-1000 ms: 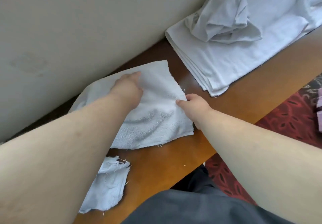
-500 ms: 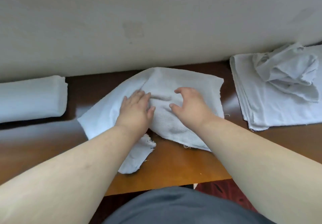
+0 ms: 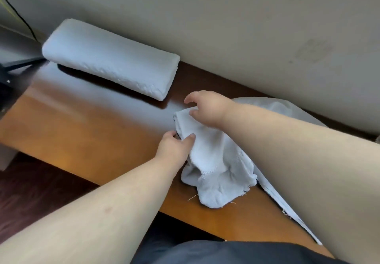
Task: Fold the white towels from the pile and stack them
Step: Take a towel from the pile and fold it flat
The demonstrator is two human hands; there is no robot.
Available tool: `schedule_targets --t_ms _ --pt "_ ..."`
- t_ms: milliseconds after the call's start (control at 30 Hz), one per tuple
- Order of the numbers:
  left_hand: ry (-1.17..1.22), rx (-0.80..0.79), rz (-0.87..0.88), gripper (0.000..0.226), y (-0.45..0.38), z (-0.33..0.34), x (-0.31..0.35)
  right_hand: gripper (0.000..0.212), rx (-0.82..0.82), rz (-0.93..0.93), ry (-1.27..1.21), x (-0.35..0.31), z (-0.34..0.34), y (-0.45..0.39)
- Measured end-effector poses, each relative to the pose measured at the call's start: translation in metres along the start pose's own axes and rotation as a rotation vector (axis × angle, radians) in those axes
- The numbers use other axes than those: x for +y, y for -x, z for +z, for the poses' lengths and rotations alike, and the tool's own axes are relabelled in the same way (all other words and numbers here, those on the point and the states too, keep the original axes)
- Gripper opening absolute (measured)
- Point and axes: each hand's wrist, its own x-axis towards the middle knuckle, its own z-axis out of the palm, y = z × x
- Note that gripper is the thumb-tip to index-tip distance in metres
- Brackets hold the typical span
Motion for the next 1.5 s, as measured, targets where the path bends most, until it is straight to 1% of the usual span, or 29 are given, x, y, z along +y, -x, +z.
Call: schedule_targets --t_ms 33,67,100,133,233,333,400,433,533,600,667,767,867,933,967,1033,1100,1167,1233,1267,1300,1333,1367,1433,1500 --pt "0.037 -0.037 0.013 0.042 -0.007 0.001 0.002 0.052 -0.074 0.018 0.06 -0.003 0.006 -0.01" --pt "0.065 -0.073 0.028 0.031 -0.011 0.002 0.005 0.058 -0.138 0.037 0.105 -0.005 0.011 -0.018" --pt "0.075 -0.101 0.04 0.029 -0.014 0.001 0.008 0.062 -0.188 0.053 0.13 -0.006 0.014 -0.024" --pt "0.072 -0.118 0.04 0.029 -0.016 0.0 0.01 0.061 -0.22 0.065 0.137 -0.005 0.015 -0.028" --pt "0.095 -0.122 0.06 0.033 -0.022 -0.004 0.01 0.04 -0.231 0.064 0.094 0.002 0.006 -0.036" --pt "0.198 -0.181 0.062 0.043 -0.021 -0.008 0.009 0.03 -0.143 0.079 -0.068 0.013 -0.008 -0.039" --pt "0.288 -0.26 0.03 0.053 -0.016 -0.012 0.01 0.031 -0.07 0.117 -0.165 0.02 -0.013 -0.043" --pt "0.303 -0.319 0.023 0.055 -0.014 -0.013 0.01 0.033 -0.029 0.146 -0.21 0.023 -0.015 -0.046" --pt "0.223 -0.505 0.038 0.041 -0.01 -0.019 0.008 0.043 0.133 0.232 -0.329 0.028 -0.019 -0.059" --pt "0.158 -0.536 0.054 0.037 -0.009 -0.022 0.004 0.052 0.226 0.275 -0.346 0.031 -0.022 -0.069" --pt "0.122 -0.514 0.033 0.033 -0.01 -0.024 -0.002 0.058 0.278 0.332 -0.373 0.036 -0.024 -0.08" --pt "0.05 -0.406 -0.023 0.026 -0.013 -0.03 -0.008 0.059 0.308 0.387 -0.384 0.04 -0.024 -0.093" --pt "0.067 -0.298 -0.015 0.013 -0.019 -0.043 -0.014 0.051 0.305 0.34 -0.278 0.041 -0.018 -0.105" --pt "0.016 -0.21 -0.001 0.009 -0.023 -0.054 -0.016 0.049 0.296 0.314 -0.248 0.04 -0.014 -0.109" --pt "-0.033 -0.171 0.006 0.011 -0.026 -0.06 -0.017 0.05 0.293 0.312 -0.272 0.04 -0.013 -0.108" --pt "-0.144 -0.113 -0.006 0.023 -0.032 -0.069 -0.018 0.052 0.315 0.321 -0.358 0.04 -0.011 -0.096" --pt "-0.223 -0.073 -0.039 0.031 -0.037 -0.074 -0.018 0.051 0.414 0.336 -0.421 0.046 -0.008 -0.071" --pt "-0.283 -0.01 -0.031 0.039 -0.036 -0.072 -0.015 0.049 0.526 0.371 -0.455 0.056 -0.002 -0.034" --pt "-0.387 0.123 0.056 0.055 -0.028 -0.063 -0.011 0.047 0.608 0.413 -0.511 0.068 0.008 0.01" --pt "-0.477 0.207 0.157 0.063 -0.022 -0.056 -0.009 0.045 0.65 0.439 -0.529 0.075 0.015 0.034" --pt "-0.564 0.265 0.306 0.065 -0.014 -0.047 -0.006 0.044 0.696 0.473 -0.526 0.081 0.024 0.058" --pt "-0.63 0.272 0.488 0.063 -0.005 -0.038 -0.002 0.043 0.742 0.51 -0.503 0.086 0.035 0.082" --pt "-0.683 0.224 0.665 0.058 0.003 -0.028 0.001 0.042 0.784 0.553 -0.471 0.091 0.047 0.104" --pt "-0.796 0.059 0.925 0.051 0.02 -0.007 0.009 0.044 0.836 0.682 -0.431 0.1 0.074 0.145" --pt "-0.898 -0.06 1.168 0.046 0.034 0.015 0.017 0.049 0.875 0.895 -0.476 0.109 0.1 0.181"
